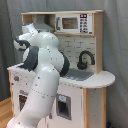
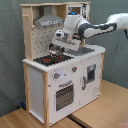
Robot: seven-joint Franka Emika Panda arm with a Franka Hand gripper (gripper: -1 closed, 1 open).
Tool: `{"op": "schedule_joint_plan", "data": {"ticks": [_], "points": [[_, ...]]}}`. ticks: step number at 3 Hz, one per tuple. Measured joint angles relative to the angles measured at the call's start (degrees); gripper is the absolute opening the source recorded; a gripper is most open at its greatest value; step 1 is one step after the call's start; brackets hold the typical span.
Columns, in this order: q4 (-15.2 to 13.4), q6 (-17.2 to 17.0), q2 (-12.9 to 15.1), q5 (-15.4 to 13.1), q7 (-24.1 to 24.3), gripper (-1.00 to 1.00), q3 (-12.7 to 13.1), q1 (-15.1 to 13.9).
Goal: Play with the kitchen
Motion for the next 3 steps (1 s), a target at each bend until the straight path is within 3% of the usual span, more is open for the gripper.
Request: {"op": "schedule_joint_plan", "data": {"ticks": [2, 3], "points": [[5.7, -0.1, 5.9, -3.2, 0.7, -1.00, -4.9, 8.7], [10.0, -1.7, 8.2, -4.2, 0.6, -1.00, -6.4, 12.4]]}}
